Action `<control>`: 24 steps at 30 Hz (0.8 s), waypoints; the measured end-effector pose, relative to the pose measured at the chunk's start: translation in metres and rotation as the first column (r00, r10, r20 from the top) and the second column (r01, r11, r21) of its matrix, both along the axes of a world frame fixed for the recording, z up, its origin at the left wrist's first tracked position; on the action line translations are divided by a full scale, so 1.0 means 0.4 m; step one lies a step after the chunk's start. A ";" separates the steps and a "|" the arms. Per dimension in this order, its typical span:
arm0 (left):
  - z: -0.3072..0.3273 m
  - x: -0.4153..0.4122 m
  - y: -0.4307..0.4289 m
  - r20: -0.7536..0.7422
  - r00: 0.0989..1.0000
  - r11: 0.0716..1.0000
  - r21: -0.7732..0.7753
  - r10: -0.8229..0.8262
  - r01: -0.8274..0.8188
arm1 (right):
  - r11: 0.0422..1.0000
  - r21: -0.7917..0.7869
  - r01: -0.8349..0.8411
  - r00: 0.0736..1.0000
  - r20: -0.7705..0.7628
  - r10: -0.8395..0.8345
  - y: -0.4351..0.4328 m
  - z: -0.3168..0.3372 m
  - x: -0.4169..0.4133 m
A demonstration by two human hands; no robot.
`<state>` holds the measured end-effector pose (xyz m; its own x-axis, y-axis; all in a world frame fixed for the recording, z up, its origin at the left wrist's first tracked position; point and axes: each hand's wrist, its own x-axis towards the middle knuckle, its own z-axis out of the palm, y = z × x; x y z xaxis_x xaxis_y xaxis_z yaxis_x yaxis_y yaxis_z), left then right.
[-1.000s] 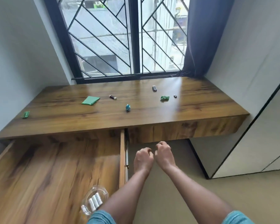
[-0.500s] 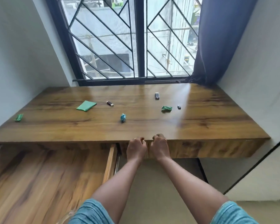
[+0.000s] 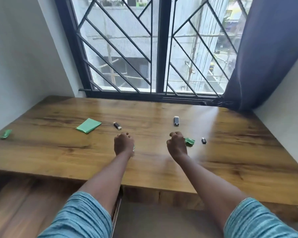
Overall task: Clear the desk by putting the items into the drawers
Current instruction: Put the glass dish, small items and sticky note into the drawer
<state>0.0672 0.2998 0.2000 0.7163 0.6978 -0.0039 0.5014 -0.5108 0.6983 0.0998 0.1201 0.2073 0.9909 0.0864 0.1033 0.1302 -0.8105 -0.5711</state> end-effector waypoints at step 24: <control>-0.125 0.433 0.162 -0.223 0.876 0.891 -0.058 0.429 -0.451 | 0.973 -0.228 0.021 0.984 -0.170 -0.061 0.027 -0.101 0.524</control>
